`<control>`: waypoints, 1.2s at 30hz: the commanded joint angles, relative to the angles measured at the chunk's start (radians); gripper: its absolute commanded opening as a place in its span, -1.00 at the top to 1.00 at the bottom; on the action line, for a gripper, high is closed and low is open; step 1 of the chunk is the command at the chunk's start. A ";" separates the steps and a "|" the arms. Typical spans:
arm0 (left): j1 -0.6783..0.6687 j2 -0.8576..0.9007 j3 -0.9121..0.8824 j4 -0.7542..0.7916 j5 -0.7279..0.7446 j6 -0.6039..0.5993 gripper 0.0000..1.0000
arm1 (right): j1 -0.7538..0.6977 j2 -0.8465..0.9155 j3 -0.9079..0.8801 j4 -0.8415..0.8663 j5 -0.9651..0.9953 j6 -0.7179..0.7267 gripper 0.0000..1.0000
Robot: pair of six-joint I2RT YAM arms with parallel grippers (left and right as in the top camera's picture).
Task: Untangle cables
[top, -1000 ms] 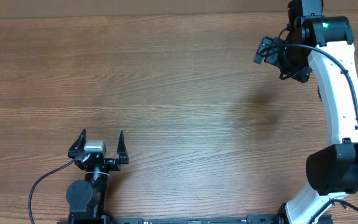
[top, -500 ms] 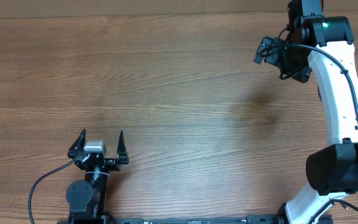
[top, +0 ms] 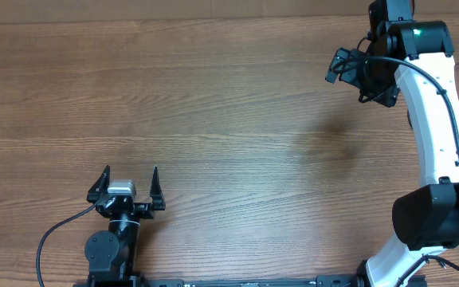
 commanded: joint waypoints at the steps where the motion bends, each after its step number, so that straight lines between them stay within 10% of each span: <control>1: 0.005 -0.007 -0.004 -0.002 -0.010 -0.009 -0.99 | -0.002 -0.013 0.005 0.002 0.001 0.007 -1.00; 36: 0.005 -0.007 -0.004 -0.002 -0.010 -0.009 -0.99 | -0.003 -1.126 -1.495 1.344 0.018 -0.126 -1.00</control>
